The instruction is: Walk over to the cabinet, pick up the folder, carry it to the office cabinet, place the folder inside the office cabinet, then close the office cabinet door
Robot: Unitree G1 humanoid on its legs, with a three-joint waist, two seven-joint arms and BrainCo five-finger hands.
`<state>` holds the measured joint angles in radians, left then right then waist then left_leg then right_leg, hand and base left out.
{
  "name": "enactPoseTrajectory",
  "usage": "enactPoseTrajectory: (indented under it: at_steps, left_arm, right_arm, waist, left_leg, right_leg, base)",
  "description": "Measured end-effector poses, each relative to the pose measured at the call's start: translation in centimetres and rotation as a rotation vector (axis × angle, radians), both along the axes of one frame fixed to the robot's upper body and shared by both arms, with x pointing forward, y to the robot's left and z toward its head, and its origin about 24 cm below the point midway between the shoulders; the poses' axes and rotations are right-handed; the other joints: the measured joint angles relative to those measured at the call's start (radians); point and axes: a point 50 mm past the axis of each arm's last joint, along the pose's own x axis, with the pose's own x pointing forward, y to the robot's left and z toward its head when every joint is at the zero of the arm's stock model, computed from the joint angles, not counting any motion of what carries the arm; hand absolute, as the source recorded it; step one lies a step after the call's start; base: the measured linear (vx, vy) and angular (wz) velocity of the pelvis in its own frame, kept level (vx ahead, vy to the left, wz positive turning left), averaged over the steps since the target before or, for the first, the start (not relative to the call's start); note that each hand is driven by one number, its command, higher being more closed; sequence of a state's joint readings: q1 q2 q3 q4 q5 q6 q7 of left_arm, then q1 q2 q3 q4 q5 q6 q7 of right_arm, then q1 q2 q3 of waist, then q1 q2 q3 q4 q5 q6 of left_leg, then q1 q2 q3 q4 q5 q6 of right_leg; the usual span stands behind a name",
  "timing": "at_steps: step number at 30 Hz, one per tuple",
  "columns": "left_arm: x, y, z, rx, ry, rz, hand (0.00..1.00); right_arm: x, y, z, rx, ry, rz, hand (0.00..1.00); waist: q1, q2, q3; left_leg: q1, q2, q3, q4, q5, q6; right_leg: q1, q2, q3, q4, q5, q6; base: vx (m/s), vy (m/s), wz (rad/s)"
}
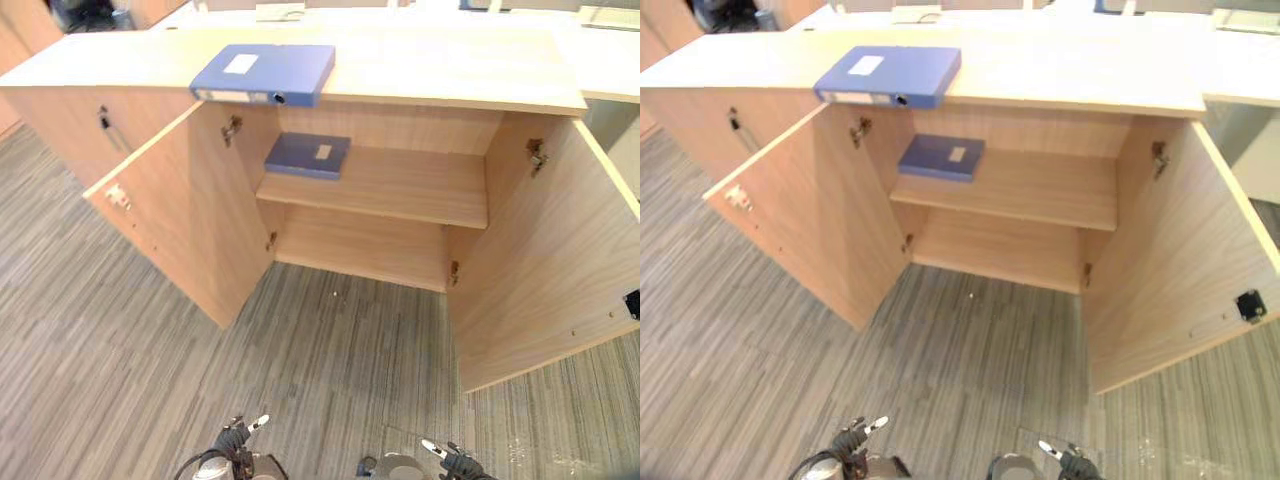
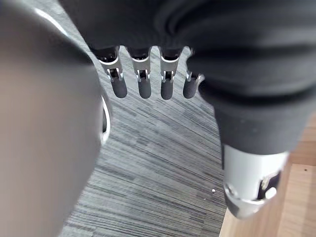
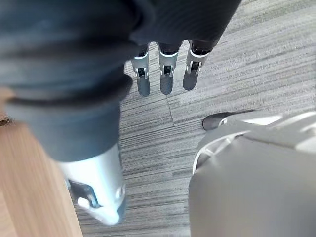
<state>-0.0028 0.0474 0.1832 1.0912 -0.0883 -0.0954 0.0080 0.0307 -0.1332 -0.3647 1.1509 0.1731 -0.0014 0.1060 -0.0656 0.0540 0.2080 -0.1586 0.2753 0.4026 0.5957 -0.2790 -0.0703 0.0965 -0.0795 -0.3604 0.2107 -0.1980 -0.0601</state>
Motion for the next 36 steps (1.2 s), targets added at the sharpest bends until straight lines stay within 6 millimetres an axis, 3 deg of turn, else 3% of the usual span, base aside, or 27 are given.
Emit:
enactPoseTrajectory:
  at_steps: [2, 3, 4, 5, 8, 9, 13, 15, 18, 19, 22, 24, 25, 26, 27, 28, 30, 36]
  left_arm:
    - [-0.1, 0.2, 0.0, 0.008, -0.001, 0.002, 0.00]
    - [-0.2, 0.3, 0.0, 0.010, 0.000, 0.003, 0.00]
    - [-0.3, 0.3, 0.0, 0.012, 0.004, 0.004, 0.00]
    - [-0.8, 0.5, -0.1, 0.015, 0.013, 0.013, 0.00]
    - [-0.6, 2.0, 0.1, 0.053, 0.012, 0.010, 0.00]
    - [-0.9, 2.2, 0.1, 0.057, 0.023, 0.010, 0.00]
    - [-1.7, 2.0, -0.2, 0.053, 0.050, 0.006, 0.00]
    - [-1.6, 1.7, -0.3, 0.051, 0.051, -0.014, 0.00]
    - [-1.5, 1.5, -0.3, 0.054, 0.054, -0.046, 0.00]
    - [-1.5, 1.5, -0.3, 0.062, 0.058, -0.069, 0.00]
    - [-1.6, 0.8, -0.4, 0.049, 0.060, -0.083, 0.00]
    - [-1.7, 0.6, -0.5, 0.044, 0.063, -0.081, 0.00]
    - [-1.8, 0.5, -0.5, 0.041, 0.067, -0.081, 0.00]
    - [-2.1, -0.9, -0.8, 0.007, 0.079, -0.084, 0.00]
    - [-2.3, -1.5, -0.9, -0.010, 0.084, -0.081, 0.00]
    - [-2.3, -1.7, -0.9, -0.013, 0.085, -0.083, 0.00]
    - [-2.2, -1.7, -0.9, -0.010, 0.084, -0.090, 0.00]
    - [-2.3, -1.0, -0.9, 0.001, 0.081, -0.065, 0.00]
  right_arm:
    - [0.0, 0.3, -0.1, 0.006, 0.001, 0.001, 0.00]
    - [-0.3, 0.4, -0.1, 0.009, 0.007, 0.002, 0.00]
    - [-0.5, 0.4, -0.2, 0.009, 0.013, 0.004, 0.00]
    - [-0.6, 0.5, -0.2, 0.011, 0.017, 0.011, 0.00]
    - [-0.7, 2.8, -0.7, 0.071, 0.019, 0.007, 0.00]
    - [-0.6, 3.0, -0.7, 0.077, 0.017, 0.006, 0.00]
    - [0.3, 3.2, -0.5, 0.079, -0.006, 0.016, 0.00]
    - [0.8, 2.5, -0.3, 0.053, -0.029, 0.011, 0.00]
    - [2.0, 1.7, 0.3, 0.020, -0.073, 0.022, 0.00]
    - [2.5, 1.8, 0.4, 0.019, -0.085, 0.035, 0.00]
    - [2.9, 1.7, 0.6, 0.011, -0.100, 0.042, 0.00]
    - [2.9, 1.8, 0.5, 0.010, -0.095, 0.064, 0.00]
    - [2.8, 1.9, 0.5, 0.010, -0.086, 0.077, 0.00]
    - [2.8, 1.1, 0.6, -0.010, -0.083, 0.078, 0.00]
    - [2.7, 0.5, 0.7, -0.025, -0.080, 0.078, 0.00]
    - [2.7, 0.4, 0.7, -0.028, -0.078, 0.078, 0.00]
    - [2.0, 0.1, 0.6, -0.028, -0.047, 0.076, 0.00]
    - [-0.3, 0.3, -0.1, -0.012, 0.026, 0.072, 0.00]
  waist:
    - [0.001, -0.011, -0.001]
    - [-0.001, -0.011, -0.002]
    - [0.002, -0.011, -0.002]
    - [0.005, -0.015, -0.007]
    - [0.001, -0.090, -0.028]
    - [0.002, -0.099, -0.037]
    - [0.013, -0.082, -0.049]
    - [0.004, -0.066, -0.058]
    - [-0.002, -0.049, -0.053]
    - [-0.003, -0.039, -0.051]
    - [-0.008, -0.014, -0.047]
    - [-0.012, -0.017, -0.049]
    - [-0.012, -0.027, -0.050]
    - [-0.009, 0.011, -0.045]
    - [-0.010, 0.032, -0.044]
    - [-0.012, 0.036, -0.045]
    - [-0.010, 0.031, -0.042]
    - [0.000, 0.010, -0.048]
  left_leg:
    - [-0.024, -0.073, -0.096, -0.228, 0.058, -0.020]
    - [-0.029, -0.090, -0.118, -0.320, 0.125, -0.016]
    - [-0.025, -0.096, -0.122, -0.331, 0.175, -0.016]
    - [-0.001, -0.107, -0.117, -0.350, 0.288, -0.012]
    - [0.023, -0.182, -0.057, -0.349, 0.269, 0.024]
    - [0.046, -0.199, -0.028, -0.352, 0.249, 0.039]
    - [0.162, -0.245, 0.046, -0.444, 0.221, 0.064]
    - [0.210, -0.269, 0.057, -0.489, 0.214, 0.073]
    - [0.265, -0.276, 0.074, -0.519, 0.206, 0.085]
    - [0.287, -0.263, 0.075, -0.526, 0.206, 0.085]
    - [0.302, -0.242, 0.076, -0.521, 0.207, 0.083]
    - [0.303, -0.244, 0.071, -0.521, 0.214, 0.061]
    - [0.306, -0.255, 0.067, -0.531, 0.214, 0.046]
    - [0.315, -0.236, 0.063, -0.566, 0.224, 0.018]
    - [0.318, -0.229, 0.061, -0.584, 0.237, 0.009]
    - [0.321, -0.222, 0.057, -0.592, 0.240, 0.007]
    - [0.343, -0.199, 0.040, -0.611, 0.259, -0.014]
    - [0.323, -0.161, -0.007, -0.601, 0.268, -0.025]
  right_leg:
    - [0.036, -0.044, 0.038, -0.026, -0.001, 0.054]
    - [0.060, -0.062, 0.053, -0.040, -0.008, 0.095]
    - [0.070, -0.069, 0.066, -0.043, -0.012, 0.111]
    - [0.083, -0.084, 0.097, -0.056, -0.014, 0.142]
    - [0.095, -0.168, 0.107, -0.088, 0.021, 0.195]
    - [0.100, -0.191, 0.107, -0.094, 0.053, 0.210]
    - [0.073, -0.246, 0.100, -0.005, 0.118, 0.196]
    - [-0.002, -0.299, 0.054, 0.184, 0.129, 0.179]
    - [-0.093, -0.380, -0.056, 0.452, 0.119, 0.110]
    - [-0.121, -0.370, -0.107, 0.515, 0.052, 0.114]
    - [-0.154, -0.319, -0.128, 0.449, -0.014, 0.125]
    - [-0.163, -0.270, -0.094, 0.257, 0.026, 0.113]
    - [-0.166, -0.262, -0.072, 0.205, 0.062, 0.135]
    - [-0.159, -0.233, -0.072, 0.195, 0.066, 0.130]
    - [-0.159, -0.216, -0.074, 0.193, 0.066, 0.127]
    - [-0.159, -0.208, -0.074, 0.195, 0.064, 0.123]
    - [-0.130, -0.176, -0.088, 0.175, 0.061, 0.117]
    - [-0.059, -0.114, -0.139, 0.039, 0.087, 0.112]
  base:
    - [0.21, 0.229, -0.70]
    - [0.22, 0.275, -0.56]
    - [0.27, 0.361, -0.62]
    - [0.33, 0.412, -0.56]
    - [0.35, 0.373, -0.41]
    - [0.26, 0.266, -0.50]
    - [0.25, 0.291, -0.56]
    - [0.18, 0.276, -0.14]
    - [0.11, 0.138, -0.09]
    - [0.09, 0.029, -0.07]
    - [0.07, -0.068, -0.01]
    - [0.05, -0.204, 0.06]
    - [0.05, -0.209, -0.09]
    - [0.03, -0.202, -0.11]
    - [0.03, -0.162, -0.13]
    - [-0.01, -0.187, -0.04]
    - [-0.03, -0.152, 0.04]
    - [-0.05, -0.037, 0.23]
